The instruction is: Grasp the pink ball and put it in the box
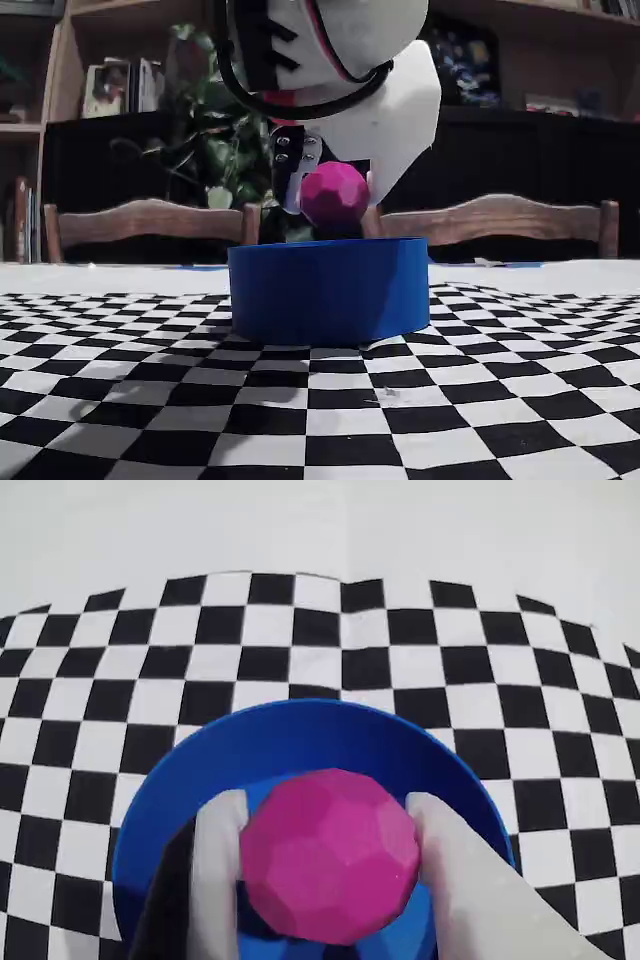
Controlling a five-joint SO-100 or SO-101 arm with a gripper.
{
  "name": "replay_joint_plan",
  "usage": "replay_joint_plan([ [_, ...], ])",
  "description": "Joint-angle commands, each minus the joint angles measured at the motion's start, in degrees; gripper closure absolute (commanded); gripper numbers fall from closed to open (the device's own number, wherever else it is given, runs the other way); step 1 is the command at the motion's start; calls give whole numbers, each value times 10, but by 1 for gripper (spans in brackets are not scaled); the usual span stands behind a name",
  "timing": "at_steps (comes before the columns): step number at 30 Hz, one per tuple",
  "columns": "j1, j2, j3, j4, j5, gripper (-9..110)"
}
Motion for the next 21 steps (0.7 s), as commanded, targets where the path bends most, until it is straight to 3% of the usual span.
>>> replay_joint_plan([
  [1, 3, 7, -16, -11, -2, 71],
  [4, 3, 11, -16, -11, 1, 66],
  [12, -2, 61, 19, -11, 18, 66],
  [19, -38, 188, 110, -11, 219, 67],
  [21, -51, 241, 147, -11, 309, 75],
])
